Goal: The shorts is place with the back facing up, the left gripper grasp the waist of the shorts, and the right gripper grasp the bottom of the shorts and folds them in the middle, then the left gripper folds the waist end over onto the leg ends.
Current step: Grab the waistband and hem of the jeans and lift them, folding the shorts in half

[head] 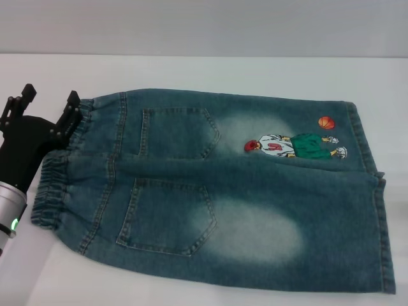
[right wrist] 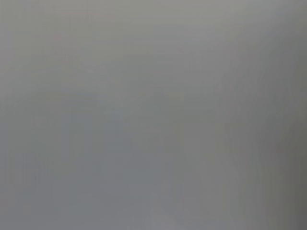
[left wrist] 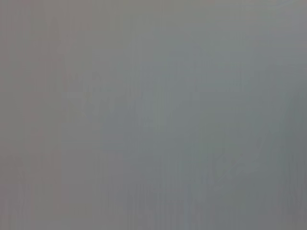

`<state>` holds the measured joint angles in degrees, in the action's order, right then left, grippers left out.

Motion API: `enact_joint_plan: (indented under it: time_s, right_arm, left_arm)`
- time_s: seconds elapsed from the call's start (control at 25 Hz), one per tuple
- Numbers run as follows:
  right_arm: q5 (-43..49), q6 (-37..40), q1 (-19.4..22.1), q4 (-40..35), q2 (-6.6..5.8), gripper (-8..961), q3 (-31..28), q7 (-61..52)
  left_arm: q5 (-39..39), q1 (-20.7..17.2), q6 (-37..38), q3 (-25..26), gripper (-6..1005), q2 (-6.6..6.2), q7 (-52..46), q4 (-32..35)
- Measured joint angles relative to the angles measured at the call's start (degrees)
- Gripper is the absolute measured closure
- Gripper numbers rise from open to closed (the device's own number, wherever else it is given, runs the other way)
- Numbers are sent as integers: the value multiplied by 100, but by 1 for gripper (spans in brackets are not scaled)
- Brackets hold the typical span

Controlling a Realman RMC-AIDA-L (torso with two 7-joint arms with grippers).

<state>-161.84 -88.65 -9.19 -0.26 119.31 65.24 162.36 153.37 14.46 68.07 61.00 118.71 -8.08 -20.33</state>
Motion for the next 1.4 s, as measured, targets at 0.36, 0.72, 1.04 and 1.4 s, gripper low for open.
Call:
enact_joint_plan:
  time_s: [0.36, 0.72, 1.04, 1.4]
  right_arm:
    - [19, -19, -17, 24, 4, 404, 7, -3]
    - [48, -37, -33, 19, -11, 403, 32, -73]
    - [48, 160, 19, 8, -106, 403, 33, -563]
    - [47, 220, 101, 14, -145, 403, 26, -554]
  left_arm:
    - [0, 4, -5, 29, 197, 3, 0, -7]
    - [43, -46, -14, -72, 198, -21, -35, -125]
    - [57, -294, -1026, -25, 197, -127, 5, -1087]
    - [132, -387, -1497, 58, 197, -104, 445, -1538]
